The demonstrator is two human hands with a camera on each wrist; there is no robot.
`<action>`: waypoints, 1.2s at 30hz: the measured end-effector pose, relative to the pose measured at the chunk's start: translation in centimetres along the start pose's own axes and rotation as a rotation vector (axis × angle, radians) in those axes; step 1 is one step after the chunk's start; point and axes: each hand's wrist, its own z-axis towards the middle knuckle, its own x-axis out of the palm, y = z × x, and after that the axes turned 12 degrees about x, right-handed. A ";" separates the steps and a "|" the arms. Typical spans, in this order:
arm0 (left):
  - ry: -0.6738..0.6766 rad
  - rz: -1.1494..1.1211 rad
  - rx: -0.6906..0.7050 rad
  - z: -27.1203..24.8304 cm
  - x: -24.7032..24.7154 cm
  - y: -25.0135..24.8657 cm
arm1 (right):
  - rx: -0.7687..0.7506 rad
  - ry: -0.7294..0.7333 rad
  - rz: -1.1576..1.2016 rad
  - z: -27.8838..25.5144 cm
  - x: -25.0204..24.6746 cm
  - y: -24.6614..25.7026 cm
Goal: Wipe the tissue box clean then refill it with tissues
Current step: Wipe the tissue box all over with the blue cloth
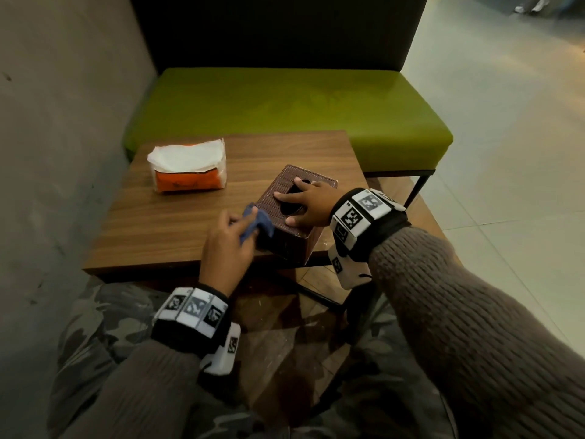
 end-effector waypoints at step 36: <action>0.185 -0.052 0.129 0.2 0.2 -1.3 | 0.065 -0.049 -0.033 0.4 -0.5 0.7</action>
